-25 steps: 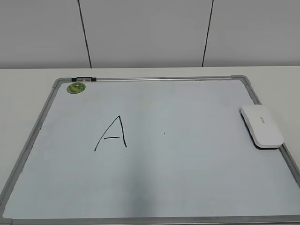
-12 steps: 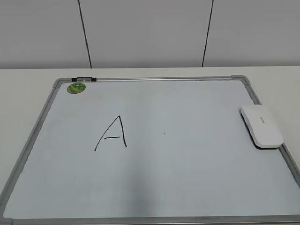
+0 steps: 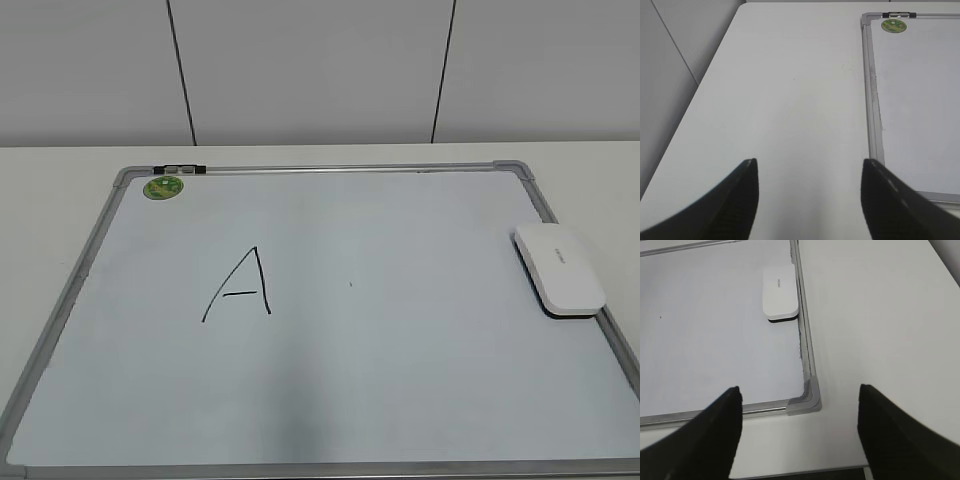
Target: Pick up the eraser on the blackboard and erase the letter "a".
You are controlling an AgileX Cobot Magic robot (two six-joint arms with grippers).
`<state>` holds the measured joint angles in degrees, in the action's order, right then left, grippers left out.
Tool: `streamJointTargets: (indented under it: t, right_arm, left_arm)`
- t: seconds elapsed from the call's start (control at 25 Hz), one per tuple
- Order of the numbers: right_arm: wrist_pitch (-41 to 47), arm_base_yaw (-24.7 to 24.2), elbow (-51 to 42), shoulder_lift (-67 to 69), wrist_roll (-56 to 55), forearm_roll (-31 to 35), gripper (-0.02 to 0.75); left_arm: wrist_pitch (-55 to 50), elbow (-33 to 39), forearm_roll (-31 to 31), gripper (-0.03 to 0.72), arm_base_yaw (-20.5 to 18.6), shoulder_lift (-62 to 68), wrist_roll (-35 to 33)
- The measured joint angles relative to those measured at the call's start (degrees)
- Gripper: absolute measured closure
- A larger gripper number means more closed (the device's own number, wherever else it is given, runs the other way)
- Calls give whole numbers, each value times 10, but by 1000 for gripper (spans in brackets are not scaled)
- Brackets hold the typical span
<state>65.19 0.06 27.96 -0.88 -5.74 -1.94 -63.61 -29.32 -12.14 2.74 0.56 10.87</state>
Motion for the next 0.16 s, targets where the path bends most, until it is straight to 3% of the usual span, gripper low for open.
streamJointTargets:
  t: [0.16]
  right_arm:
    - [0,0,0,0,0,0,202]
  left_arm:
    - [0,0,0,215,0,0,-1]
